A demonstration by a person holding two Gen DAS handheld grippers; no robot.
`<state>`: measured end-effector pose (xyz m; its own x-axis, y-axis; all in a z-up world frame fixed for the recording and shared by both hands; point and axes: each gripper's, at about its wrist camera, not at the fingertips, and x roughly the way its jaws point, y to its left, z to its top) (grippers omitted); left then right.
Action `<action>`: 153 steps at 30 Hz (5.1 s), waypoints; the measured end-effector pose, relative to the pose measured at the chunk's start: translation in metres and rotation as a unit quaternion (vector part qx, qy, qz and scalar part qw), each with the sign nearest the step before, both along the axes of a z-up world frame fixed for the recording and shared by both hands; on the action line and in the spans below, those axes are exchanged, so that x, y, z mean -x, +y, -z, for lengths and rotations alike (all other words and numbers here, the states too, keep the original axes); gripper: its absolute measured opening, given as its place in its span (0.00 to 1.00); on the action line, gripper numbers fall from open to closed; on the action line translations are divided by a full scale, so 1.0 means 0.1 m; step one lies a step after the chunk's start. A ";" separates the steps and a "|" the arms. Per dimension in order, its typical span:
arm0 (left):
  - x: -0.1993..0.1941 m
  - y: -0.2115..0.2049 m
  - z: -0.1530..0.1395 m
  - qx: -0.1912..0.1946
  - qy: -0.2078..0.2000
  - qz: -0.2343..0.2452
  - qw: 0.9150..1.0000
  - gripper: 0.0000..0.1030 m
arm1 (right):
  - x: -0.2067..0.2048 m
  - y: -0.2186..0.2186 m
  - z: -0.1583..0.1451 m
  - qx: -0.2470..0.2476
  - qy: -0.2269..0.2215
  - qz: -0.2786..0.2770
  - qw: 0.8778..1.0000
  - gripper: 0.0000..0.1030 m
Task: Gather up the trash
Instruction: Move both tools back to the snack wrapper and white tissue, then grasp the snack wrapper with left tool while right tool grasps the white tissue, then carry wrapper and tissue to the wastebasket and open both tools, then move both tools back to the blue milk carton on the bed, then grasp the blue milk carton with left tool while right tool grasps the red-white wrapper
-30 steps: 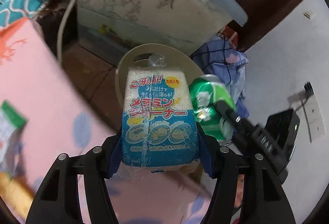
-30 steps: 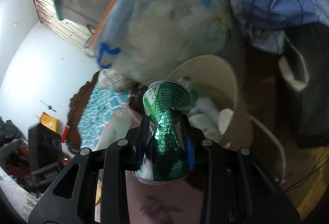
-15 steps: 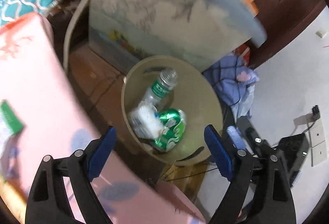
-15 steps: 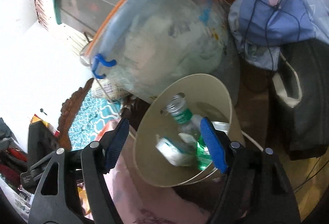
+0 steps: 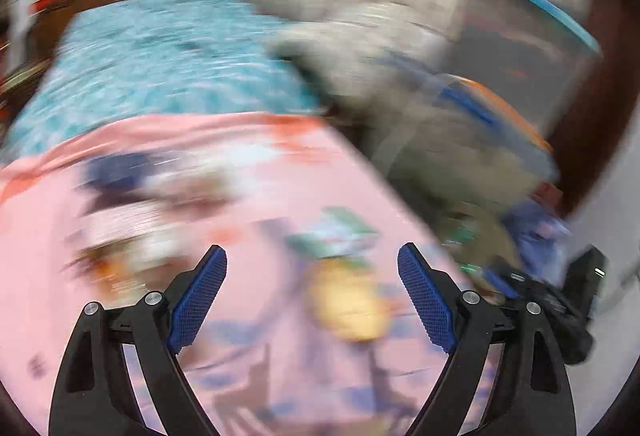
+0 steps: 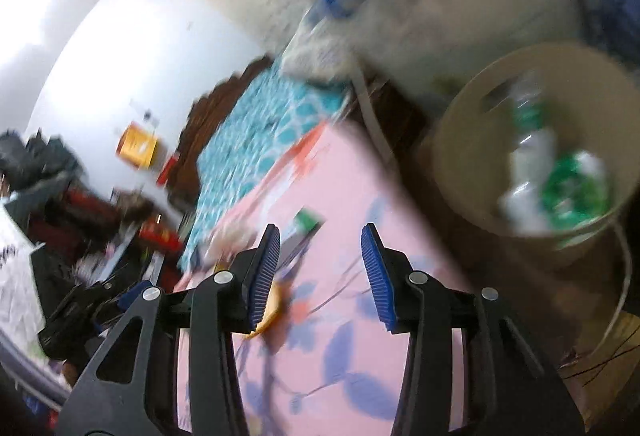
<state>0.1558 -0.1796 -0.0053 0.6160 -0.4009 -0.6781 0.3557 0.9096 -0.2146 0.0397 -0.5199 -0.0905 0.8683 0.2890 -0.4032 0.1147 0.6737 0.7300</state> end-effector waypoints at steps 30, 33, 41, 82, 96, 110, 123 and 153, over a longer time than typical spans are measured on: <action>-0.20 1.66 0.97 0.029 0.114 -0.080 0.990 0.21 | -2.09 2.99 0.08 0.128 0.114 -0.269 0.948 0.44; -0.11 1.74 0.90 0.038 0.103 -0.072 0.991 0.09 | -1.86 2.92 0.09 0.134 0.100 -0.265 0.950 0.40; 0.19 1.57 0.69 0.058 0.076 -0.019 0.995 0.03 | -0.90 2.58 0.00 0.138 0.054 -0.240 0.959 0.39; -0.10 -2.92 0.67 0.026 0.113 0.268 0.956 0.57 | 0.60 -1.23 0.19 0.043 0.021 0.216 0.975 0.74; -0.75 0.25 0.37 0.099 0.098 0.005 0.990 0.60 | 0.05 -0.09 -0.50 0.060 -0.039 0.036 0.997 0.71; -0.97 2.47 0.68 0.155 0.128 -0.177 0.963 0.60 | -2.50 2.23 -0.62 0.078 0.062 -0.251 0.963 0.63; -0.98 2.35 0.86 0.156 0.135 -0.141 0.968 0.60 | -4.07 3.29 0.12 0.181 0.212 -0.339 0.899 0.63; -0.24 1.96 0.61 -0.036 0.050 -0.148 0.987 0.85 | -2.12 2.96 -0.59 0.181 0.105 -0.327 0.921 0.53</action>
